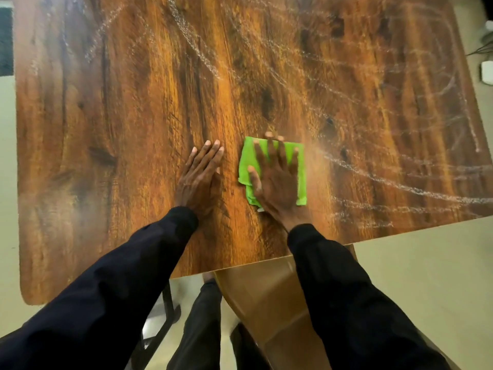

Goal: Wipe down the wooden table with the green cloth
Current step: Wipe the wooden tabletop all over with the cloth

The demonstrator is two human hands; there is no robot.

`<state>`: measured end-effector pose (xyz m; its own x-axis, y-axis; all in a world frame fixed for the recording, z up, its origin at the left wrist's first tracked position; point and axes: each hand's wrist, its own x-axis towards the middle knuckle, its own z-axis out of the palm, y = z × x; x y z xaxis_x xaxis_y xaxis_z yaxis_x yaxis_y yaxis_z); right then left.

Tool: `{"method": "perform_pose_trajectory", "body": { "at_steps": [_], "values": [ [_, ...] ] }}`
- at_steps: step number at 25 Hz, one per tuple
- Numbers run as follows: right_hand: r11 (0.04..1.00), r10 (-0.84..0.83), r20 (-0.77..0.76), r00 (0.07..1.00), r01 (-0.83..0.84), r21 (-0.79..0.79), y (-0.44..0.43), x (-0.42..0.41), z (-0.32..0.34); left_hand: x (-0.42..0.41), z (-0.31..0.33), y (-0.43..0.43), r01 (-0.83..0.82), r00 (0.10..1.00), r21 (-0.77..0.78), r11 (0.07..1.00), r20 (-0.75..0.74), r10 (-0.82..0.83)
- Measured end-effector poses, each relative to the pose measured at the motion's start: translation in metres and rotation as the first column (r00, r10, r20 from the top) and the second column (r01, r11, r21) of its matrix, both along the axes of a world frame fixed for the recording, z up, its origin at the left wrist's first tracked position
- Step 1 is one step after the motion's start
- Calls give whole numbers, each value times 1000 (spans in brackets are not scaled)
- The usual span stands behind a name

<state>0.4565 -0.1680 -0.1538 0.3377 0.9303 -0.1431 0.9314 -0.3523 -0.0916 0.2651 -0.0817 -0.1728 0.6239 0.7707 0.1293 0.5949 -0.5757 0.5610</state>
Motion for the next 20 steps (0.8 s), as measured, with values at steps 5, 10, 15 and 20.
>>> {"method": "perform_pose_trajectory", "body": {
  "at_steps": [5, 10, 15, 20],
  "values": [
    [973, 231, -65, 971, -230, 27, -78, -50, -8, 2, 0, -38, -38, 999, -81, 996, 27, 40],
    [999, 42, 16, 999, -42, -3, -121, 27, 1, 14, 4, -91, -83, 997, -27, 996, -9, 83],
    [1000, -17, 14, 1000, 17, 18, -71, 45, 0, 29, 8, -113, -127, 991, -24, 992, -46, 126],
    [936, 352, 3, 936, -352, 4, -154, 56, -9, 10, -5, -125, -129, 989, 79, 989, -64, 134]
  ]
}}
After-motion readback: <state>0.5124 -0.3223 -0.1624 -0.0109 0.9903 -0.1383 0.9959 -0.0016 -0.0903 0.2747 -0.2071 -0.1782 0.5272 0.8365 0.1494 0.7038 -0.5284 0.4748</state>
